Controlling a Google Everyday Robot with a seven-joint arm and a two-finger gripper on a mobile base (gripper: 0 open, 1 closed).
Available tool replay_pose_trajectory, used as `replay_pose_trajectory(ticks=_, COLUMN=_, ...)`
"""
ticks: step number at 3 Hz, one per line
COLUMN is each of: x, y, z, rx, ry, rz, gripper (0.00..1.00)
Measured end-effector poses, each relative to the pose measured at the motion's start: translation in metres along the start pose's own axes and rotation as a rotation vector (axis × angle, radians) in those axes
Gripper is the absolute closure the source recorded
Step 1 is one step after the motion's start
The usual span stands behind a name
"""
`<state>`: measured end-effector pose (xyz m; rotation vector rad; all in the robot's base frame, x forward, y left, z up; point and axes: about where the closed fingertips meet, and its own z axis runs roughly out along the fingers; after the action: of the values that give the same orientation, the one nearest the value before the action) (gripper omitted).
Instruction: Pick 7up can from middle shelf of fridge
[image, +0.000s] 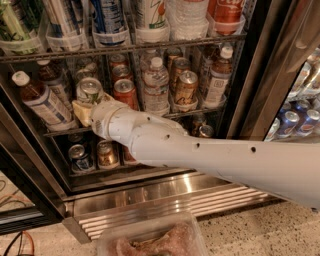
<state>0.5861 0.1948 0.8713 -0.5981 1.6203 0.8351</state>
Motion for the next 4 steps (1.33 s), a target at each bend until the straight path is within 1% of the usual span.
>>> replay_pose_trajectory(ticks=1, x=-0.001, y=0.006, z=-0.015, rx=-0.022, ry=0.019, rz=0.068, gripper=1.00)
replay_pose_trajectory(ticks=2, x=0.000, y=0.009, z=-0.029, rx=-0.027, ry=0.032, rz=0.121, gripper=1.00)
replay_pose_trajectory(ticks=4, x=0.012, y=0.018, z=-0.059, rx=-0.030, ry=0.067, rz=0.205, gripper=1.00)
